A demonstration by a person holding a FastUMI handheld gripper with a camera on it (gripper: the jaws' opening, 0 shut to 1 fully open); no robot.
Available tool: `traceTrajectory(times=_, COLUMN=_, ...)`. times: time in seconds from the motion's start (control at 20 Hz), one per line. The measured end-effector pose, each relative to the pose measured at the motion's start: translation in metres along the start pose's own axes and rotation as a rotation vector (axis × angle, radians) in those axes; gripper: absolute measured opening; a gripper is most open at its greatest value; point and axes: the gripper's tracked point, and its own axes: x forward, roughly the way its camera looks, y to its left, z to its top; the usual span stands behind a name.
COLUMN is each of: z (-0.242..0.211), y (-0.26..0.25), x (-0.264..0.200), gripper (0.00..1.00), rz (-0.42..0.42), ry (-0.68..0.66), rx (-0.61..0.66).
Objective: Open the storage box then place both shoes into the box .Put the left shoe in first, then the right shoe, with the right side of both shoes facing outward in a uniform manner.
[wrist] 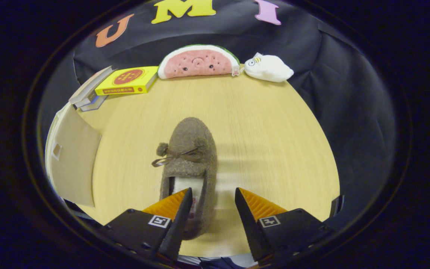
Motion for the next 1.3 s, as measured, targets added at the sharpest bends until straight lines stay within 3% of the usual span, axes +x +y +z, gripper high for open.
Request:
traceTrajectory(times=0.1, z=-0.003, y=-0.002, x=0.006, gripper=0.65, rz=0.018, ry=0.034, rx=0.002)
traceTrajectory(times=0.2, z=-0.004, y=0.000, x=0.012, gripper=0.31, rz=0.027, ry=0.059, rx=-0.001)
traceTrajectory(times=0.3, z=-0.011, y=0.006, x=0.008, gripper=0.32, rz=0.054, ry=0.090, rx=-0.012)
traceTrajectory(times=0.4, z=-0.008, y=0.008, x=0.016, gripper=0.01, rz=0.037, ry=0.094, rx=-0.009)
traceTrajectory(times=0.75, z=-0.012, y=0.014, x=-0.017, gripper=0.00, rz=0.057, ry=0.075, rx=0.052)
traceTrajectory(times=1.3, z=0.008, y=0.093, x=-0.139, gripper=0.00, rz=0.146, ry=-0.094, rx=0.106)
